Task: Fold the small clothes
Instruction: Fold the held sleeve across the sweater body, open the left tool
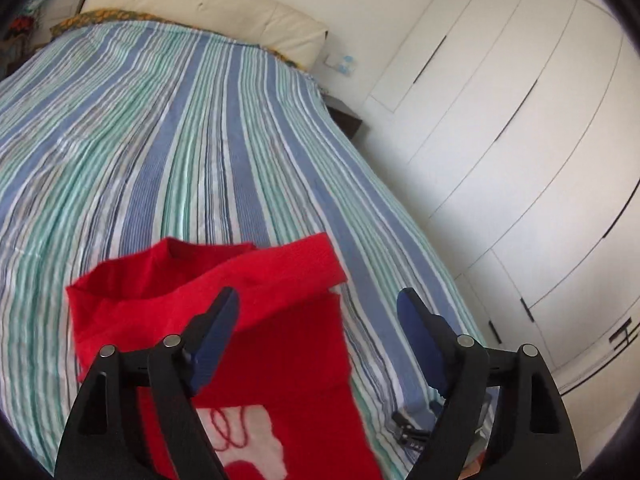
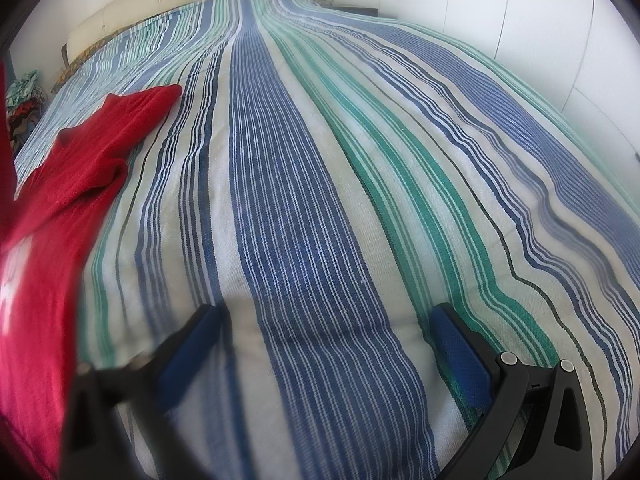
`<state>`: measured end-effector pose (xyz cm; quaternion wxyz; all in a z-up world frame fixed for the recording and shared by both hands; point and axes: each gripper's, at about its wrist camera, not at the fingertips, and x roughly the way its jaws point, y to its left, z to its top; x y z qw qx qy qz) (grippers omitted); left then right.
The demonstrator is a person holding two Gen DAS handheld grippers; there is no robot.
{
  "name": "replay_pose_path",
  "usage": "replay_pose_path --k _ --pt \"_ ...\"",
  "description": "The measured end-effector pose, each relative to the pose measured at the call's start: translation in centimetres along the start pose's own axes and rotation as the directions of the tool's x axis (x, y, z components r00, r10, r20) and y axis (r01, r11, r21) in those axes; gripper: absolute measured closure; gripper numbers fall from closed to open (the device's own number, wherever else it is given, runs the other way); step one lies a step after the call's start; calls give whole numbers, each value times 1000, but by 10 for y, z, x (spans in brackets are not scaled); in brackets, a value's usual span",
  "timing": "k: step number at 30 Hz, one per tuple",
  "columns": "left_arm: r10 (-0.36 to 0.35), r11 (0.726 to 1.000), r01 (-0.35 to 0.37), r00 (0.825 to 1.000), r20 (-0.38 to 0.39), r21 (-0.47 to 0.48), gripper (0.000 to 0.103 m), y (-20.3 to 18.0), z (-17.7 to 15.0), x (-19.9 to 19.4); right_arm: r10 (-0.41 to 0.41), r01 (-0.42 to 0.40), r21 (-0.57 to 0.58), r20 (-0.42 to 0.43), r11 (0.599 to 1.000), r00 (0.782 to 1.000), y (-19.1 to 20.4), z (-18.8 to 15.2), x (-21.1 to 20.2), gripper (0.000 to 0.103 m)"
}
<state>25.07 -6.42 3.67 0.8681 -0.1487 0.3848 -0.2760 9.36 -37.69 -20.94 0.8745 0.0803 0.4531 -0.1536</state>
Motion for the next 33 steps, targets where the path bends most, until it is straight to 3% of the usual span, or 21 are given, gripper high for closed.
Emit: replay_pose_path --k 2,5,9,11,16,19,21,22,24,26,31,33 --pt "5 1000 -5 999 -33 -12 22 22 -32 -3 2 -2 0 1 1000 1000 1 -1 0 0" --pt "136 989 -139 989 -56 -46 23 73 -74 -23 5 -5 0 3 1000 1000 0 -1 -1 0" --pt "338 941 -337 937 -92 20 25 131 -117 -57 -5 5 -5 0 1000 1000 1 -1 -1 0" --pt "371 928 -363 922 -112 89 30 139 -133 -62 -11 11 -8 -1 1000 1000 3 -1 0 0" --pt "376 908 -350 923 -81 229 31 125 -133 -30 -23 23 -11 3 1000 1000 6 -1 1 0" --pt "484 849 -450 873 -66 277 44 136 -116 15 -23 23 -11 6 1000 1000 7 -2 1 0" --pt "515 840 -485 854 -76 244 71 150 -106 36 -21 21 -10 7 1000 1000 7 -2 1 0" --pt "522 842 -496 849 -86 214 98 159 -103 42 -20 20 -9 7 1000 1000 7 -3 0 0" --pt "567 820 -558 822 -48 131 100 175 -107 32 -22 22 -9 7 1000 1000 7 -3 0 0" --pt "556 831 -555 831 -36 25 101 190 -116 13 -22 22 -8 6 1000 1000 7 -3 0 0" --pt "528 849 -524 847 -56 69 99 187 -130 12 -24 24 -10 7 1000 1000 7 -4 0 0" --pt "533 846 -530 843 -72 47 96 187 -130 11 -25 25 -10 8 1000 1000 6 -4 0 0"
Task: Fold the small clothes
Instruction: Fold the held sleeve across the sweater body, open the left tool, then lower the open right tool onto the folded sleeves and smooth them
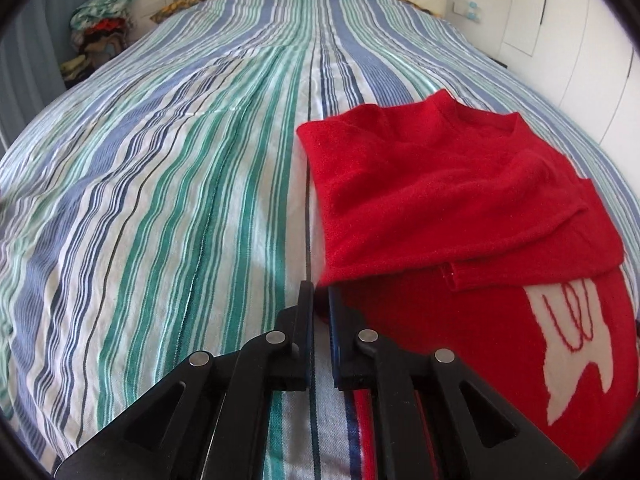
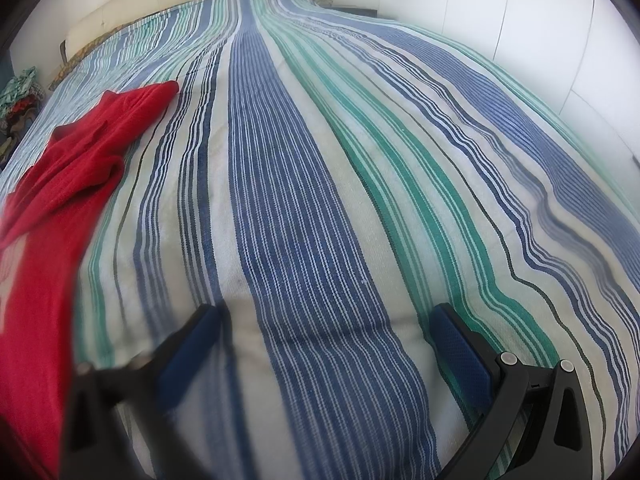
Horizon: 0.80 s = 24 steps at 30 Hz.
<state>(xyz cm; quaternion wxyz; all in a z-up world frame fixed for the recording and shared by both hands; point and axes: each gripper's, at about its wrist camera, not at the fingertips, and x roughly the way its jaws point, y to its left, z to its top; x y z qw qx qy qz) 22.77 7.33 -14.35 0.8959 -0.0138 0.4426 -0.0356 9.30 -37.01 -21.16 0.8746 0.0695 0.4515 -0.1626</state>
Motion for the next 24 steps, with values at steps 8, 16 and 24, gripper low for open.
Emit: replay_pose_path --k 8,16,24 --pt "-2 997 4 1000 24 -80 39 29 -26 -45 2 -2 1 2 1000 1000 0 -1 0 0" --pt "28 992 -22 998 54 -122 27 59 -75 -92 -1 1 0 6 1000 1000 1 -1 0 0" --pt "80 983 -74 996 28 -169 24 77 -85 -78 1 -1 1 5 1000 1000 1 -2 0 0"
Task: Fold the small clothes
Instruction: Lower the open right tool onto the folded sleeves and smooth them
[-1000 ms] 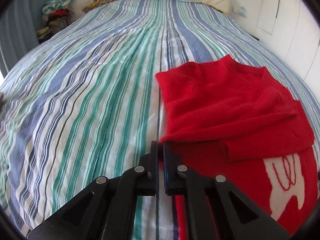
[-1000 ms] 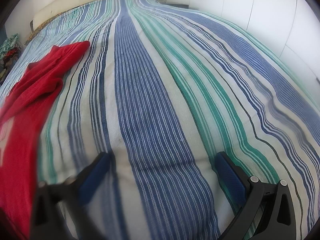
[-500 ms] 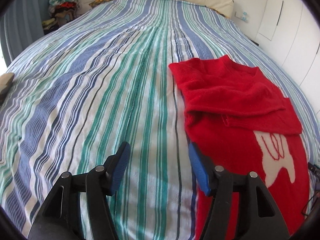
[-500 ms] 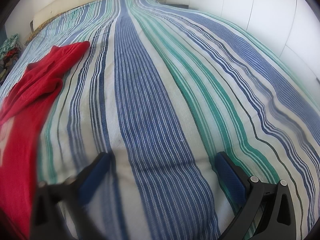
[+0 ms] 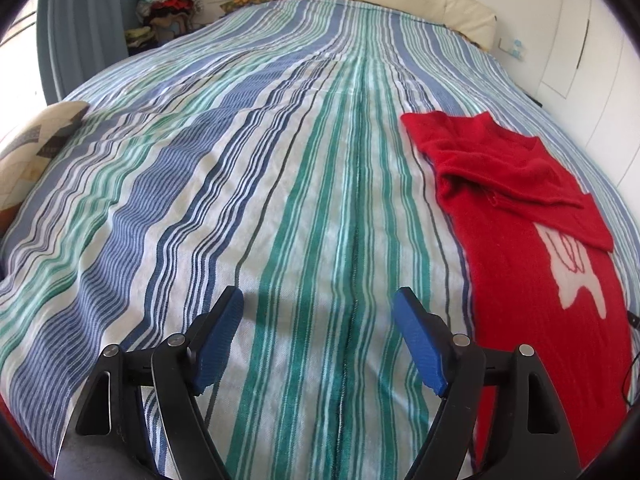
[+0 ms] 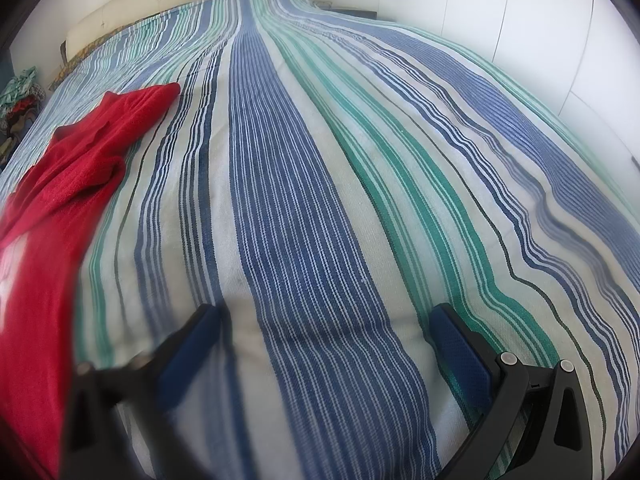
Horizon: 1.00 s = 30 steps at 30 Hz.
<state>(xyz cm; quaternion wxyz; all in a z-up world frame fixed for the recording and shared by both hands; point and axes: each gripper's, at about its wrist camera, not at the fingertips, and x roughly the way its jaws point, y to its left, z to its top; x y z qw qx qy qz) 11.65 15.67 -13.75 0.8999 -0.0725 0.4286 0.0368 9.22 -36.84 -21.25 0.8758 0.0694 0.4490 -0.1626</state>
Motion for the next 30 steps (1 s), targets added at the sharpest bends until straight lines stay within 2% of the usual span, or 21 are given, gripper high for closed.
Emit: replay_pose_path --k 4,11,14,16,17,19,21,23,24,25,26,28,30 --pt "2 999 -2 1000 -19 -32 22 7 -6 8 -1 1 -1 0 1000 1000 0 0 0 0" --pt "5 1000 -5 1000 -18 -11 18 3 -9 10 4 -4 -3 -23 1000 1000 0 3 0 0" --pt "0 1000 -1 1000 -17 -17 16 4 -9 10 28 -30 -26 -81 999 996 2 20 -11 4" --pt "2 1000 -2 1000 -19 -15 14 3 -9 12 46 -49 -59 -38 997 998 13 40 -34 8" --pt "7 1000 -8 1000 -20 -10 13 2 -9 14 91 -92 -72 -20 993 996 23 53 -47 9" --pt "21 1000 -21 1000 -21 4 12 -1 -9 17 245 -245 -89 -17 965 969 48 83 -65 12" --pt "29 1000 -28 999 -18 13 12 -3 -9 17 378 -382 -109 -59 918 924 83 111 -71 23" --pt "25 1000 -25 1000 -15 12 12 -2 -10 15 472 -484 -94 -123 870 873 119 131 -60 39" --pt "22 1000 -22 1000 -16 9 12 -1 -11 14 506 -520 -63 -156 852 848 134 139 -48 43" --pt "19 1000 -19 1000 -16 6 12 0 -11 14 530 -542 -14 -188 840 827 147 143 -31 51" --pt "16 1000 -16 1000 -17 4 12 0 -11 13 545 -549 45 -211 835 812 157 147 -13 54" --pt "11 1000 -11 1000 -19 0 12 1 -11 13 566 -540 170 -232 824 791 167 150 22 58" --pt "9 1000 -9 1000 -21 -1 12 2 -10 14 607 -539 299 -226 788 762 174 145 50 61"
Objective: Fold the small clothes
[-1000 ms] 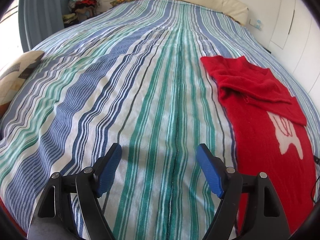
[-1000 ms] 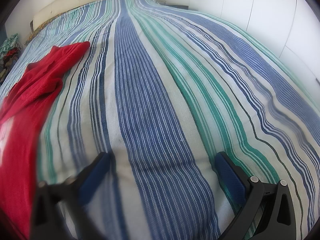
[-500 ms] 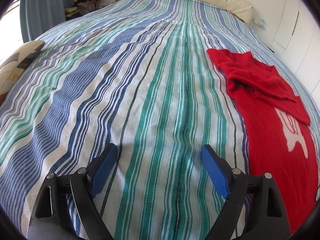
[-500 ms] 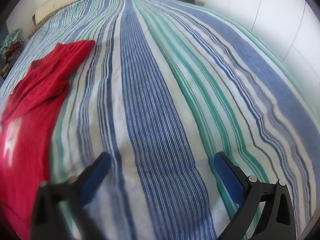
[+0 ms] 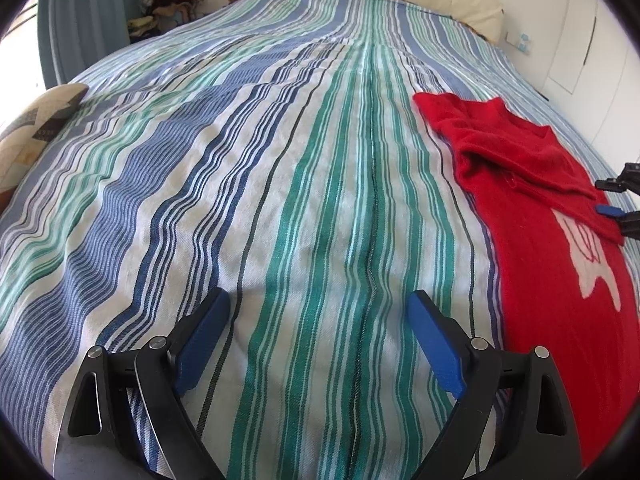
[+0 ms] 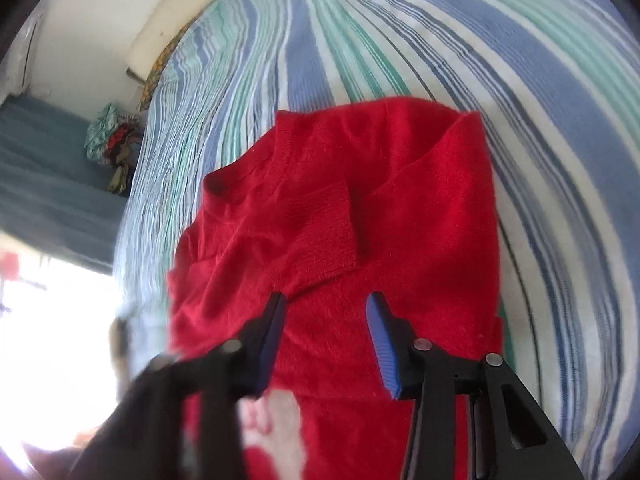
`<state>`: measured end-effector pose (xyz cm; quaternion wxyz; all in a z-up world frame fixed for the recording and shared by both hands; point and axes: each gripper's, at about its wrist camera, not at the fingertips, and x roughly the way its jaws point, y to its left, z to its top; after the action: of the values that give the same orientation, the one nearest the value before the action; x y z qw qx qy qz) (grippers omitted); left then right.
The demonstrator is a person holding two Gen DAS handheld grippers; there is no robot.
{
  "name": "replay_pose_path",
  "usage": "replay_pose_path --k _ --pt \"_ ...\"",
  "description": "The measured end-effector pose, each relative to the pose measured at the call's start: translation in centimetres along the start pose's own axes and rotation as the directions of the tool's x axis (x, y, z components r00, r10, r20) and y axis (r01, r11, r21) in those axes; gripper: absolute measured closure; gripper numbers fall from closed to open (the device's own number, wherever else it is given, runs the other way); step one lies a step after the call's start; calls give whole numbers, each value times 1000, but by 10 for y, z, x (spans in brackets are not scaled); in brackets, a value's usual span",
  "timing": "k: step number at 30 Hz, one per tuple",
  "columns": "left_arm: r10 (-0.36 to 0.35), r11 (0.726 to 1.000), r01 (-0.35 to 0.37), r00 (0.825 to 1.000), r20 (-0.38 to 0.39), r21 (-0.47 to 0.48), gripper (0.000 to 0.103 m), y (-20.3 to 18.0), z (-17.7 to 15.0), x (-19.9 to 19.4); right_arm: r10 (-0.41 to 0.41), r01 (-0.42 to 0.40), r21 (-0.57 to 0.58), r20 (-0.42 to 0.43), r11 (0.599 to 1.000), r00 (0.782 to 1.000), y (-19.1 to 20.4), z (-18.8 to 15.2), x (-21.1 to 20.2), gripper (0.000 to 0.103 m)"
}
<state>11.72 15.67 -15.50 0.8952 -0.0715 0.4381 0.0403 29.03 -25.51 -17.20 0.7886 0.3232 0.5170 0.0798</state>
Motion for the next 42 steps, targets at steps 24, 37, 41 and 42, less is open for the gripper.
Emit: replay_pose_path --k 24,37,41,42 --pt "-2 1000 2 1000 -16 11 6 -3 -3 4 -229 293 -249 255 923 939 12 -54 -67 46" --pt "22 999 -21 1000 -19 27 5 -7 -2 5 -400 794 -276 747 541 532 -25 -158 -301 5" --pt "24 999 -23 1000 -17 27 4 -7 -3 4 -388 846 -246 804 474 451 -23 -185 -323 1" --pt "25 999 -25 1000 -17 27 4 -6 -3 4 -382 835 -251 799 489 464 -24 -191 -321 1"
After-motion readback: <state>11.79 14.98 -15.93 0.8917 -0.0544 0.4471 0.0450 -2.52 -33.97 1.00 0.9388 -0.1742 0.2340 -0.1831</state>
